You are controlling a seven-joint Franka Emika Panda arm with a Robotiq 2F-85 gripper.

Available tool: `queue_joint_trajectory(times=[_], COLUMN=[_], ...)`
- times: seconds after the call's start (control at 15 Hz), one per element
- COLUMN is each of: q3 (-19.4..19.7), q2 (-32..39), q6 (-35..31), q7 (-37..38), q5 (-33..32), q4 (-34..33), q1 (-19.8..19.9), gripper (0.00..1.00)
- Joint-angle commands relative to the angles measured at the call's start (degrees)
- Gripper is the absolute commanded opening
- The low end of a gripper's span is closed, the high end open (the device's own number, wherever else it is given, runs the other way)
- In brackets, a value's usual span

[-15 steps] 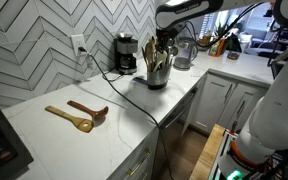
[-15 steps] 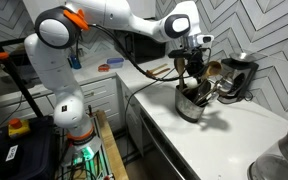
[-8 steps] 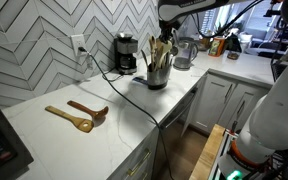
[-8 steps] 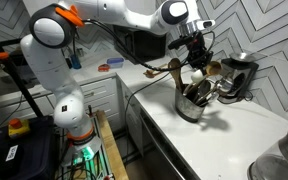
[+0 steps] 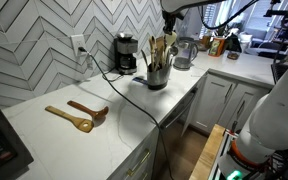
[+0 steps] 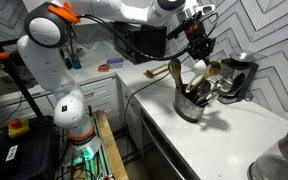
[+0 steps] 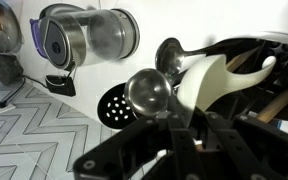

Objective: Pick up the white spoon, then place it on the counter

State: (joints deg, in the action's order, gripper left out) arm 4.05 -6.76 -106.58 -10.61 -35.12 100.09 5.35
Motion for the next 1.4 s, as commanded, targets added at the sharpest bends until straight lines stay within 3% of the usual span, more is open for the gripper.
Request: queue_joint_trajectory(times=[0.0,0.47,0.93,1.33], q3=[-0.13,1.81,10.06,16.25], q2=[-0.76,-3.47,-5.36,-2.25], q6=[3.12,3.71,2.23,0.5], q7=[-2.32,-6.81,-22.12,-34.45], q5=[-0.53,2.33,17.13,28.78], q4=[-1.44,-3.11,-2.25,-1.63], q1=[-0.29,0.63,3.04,5.21], gripper=[0.02,0.02,0.02,0.02])
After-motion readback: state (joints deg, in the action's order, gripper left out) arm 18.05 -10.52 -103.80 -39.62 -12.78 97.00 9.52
